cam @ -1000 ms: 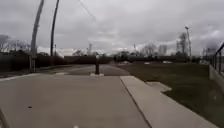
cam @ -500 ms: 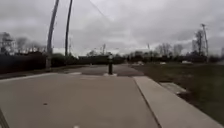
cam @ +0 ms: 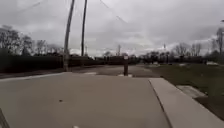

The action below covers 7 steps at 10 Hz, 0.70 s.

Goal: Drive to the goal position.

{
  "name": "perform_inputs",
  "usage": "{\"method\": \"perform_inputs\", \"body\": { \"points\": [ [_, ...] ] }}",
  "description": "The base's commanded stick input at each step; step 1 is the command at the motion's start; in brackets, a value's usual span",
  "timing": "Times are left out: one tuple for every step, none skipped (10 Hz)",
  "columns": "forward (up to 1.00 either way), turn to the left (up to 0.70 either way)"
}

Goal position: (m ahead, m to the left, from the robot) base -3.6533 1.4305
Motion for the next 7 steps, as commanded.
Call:
{"method": "perform_inputs", "body": {
  "points": [
    [0.0,0.7],
    [0.0,0.7],
    [0.0,0.7],
    [0.0,0.7],
    [0.0,0.7],
    [0.0,0.7],
    [0.0,0.7]
  ]
}}
